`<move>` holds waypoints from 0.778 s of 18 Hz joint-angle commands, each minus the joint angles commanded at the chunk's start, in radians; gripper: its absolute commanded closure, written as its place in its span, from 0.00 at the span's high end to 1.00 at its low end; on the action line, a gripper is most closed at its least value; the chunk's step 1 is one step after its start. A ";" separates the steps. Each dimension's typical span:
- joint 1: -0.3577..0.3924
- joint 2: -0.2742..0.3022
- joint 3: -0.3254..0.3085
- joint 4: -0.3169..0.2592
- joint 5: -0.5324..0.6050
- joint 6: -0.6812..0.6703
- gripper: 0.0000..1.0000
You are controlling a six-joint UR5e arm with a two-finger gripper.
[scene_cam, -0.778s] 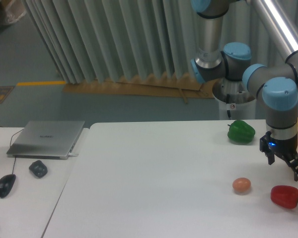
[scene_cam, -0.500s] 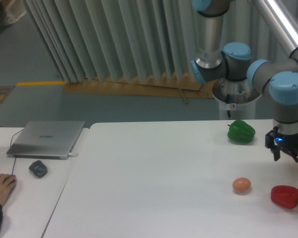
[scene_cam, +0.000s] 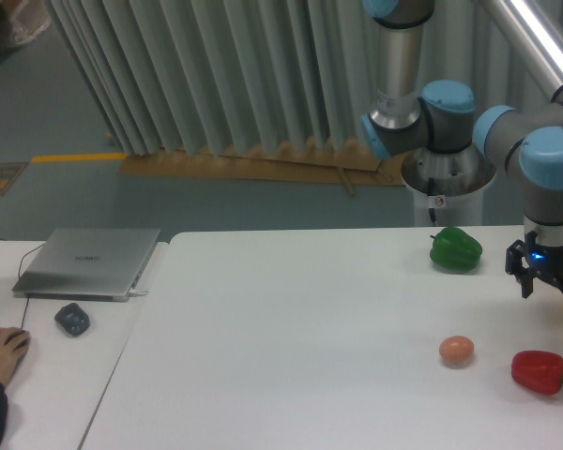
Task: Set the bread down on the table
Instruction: 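Move the gripper up and away toward the yellow container beyond view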
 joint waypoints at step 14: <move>0.133 0.060 -0.029 -0.058 0.009 0.149 1.00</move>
